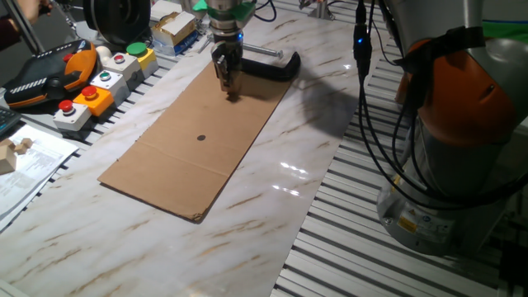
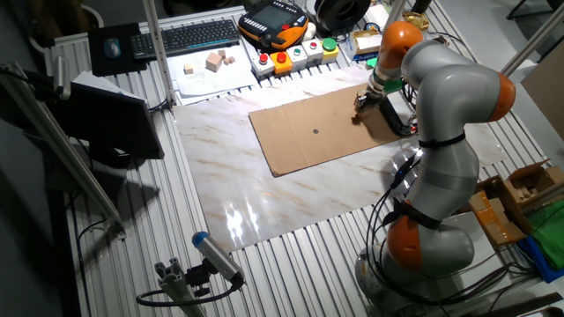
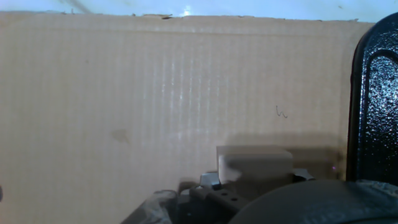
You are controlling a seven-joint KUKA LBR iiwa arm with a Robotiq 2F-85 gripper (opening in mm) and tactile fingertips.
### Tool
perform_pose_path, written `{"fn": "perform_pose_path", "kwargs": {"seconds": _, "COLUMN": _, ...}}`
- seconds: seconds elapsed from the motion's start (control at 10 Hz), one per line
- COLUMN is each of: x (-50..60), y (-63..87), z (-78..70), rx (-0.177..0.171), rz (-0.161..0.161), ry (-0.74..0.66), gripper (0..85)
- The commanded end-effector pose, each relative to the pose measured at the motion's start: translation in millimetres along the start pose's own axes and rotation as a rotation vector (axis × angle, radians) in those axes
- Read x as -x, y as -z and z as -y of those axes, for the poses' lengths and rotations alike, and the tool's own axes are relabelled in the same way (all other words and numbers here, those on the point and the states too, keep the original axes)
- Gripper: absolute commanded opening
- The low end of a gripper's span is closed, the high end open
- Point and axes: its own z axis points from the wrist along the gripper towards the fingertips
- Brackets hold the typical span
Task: Hold a small block with the gripper and sweep it from left to right on the table
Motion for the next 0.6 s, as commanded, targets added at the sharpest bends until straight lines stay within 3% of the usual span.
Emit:
{"fn": "perform_pose_path", "kwargs": {"seconds": 0.0, "x": -0.1, "y": -0.4, "z": -1.0, "rx": -0.001, "rz": 0.0, "ry": -0.002, "gripper": 0.7}}
{"fn": "perform_pose_path", "kwargs": {"seconds": 0.5, "x": 0.8, "y": -1.2, "z": -7.5, "rx": -0.001, "rz": -0.005, "ry": -0.013, "gripper": 0.7}}
